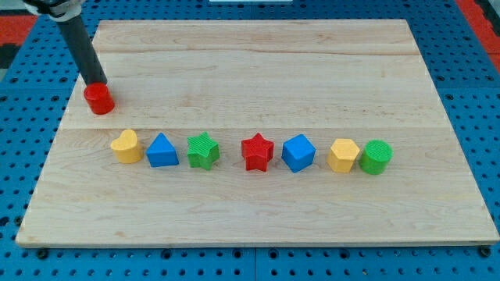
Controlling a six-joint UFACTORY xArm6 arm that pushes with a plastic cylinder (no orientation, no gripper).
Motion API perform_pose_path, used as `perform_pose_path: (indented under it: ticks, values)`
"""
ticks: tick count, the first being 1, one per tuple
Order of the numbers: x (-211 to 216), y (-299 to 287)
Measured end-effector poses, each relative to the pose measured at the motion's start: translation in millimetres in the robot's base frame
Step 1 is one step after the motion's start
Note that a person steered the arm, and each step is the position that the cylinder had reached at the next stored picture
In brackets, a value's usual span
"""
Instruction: Slide the red circle closer to the yellow heart
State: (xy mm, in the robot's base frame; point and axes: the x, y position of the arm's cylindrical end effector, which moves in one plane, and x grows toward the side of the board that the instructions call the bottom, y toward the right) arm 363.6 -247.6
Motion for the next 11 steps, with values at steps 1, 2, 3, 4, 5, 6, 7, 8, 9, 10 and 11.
perform_pose_path:
  ticks: [1,2,3,4,5,6,7,8,9,10,11]
  values:
    - [43,-1]
    - [31,0]
    - [27,27]
    - [50,21]
    - [56,10]
    - [62,-10]
    - [70,-30]
    - [74,-9]
    - [68,5]
    - [79,3]
    - [87,-1]
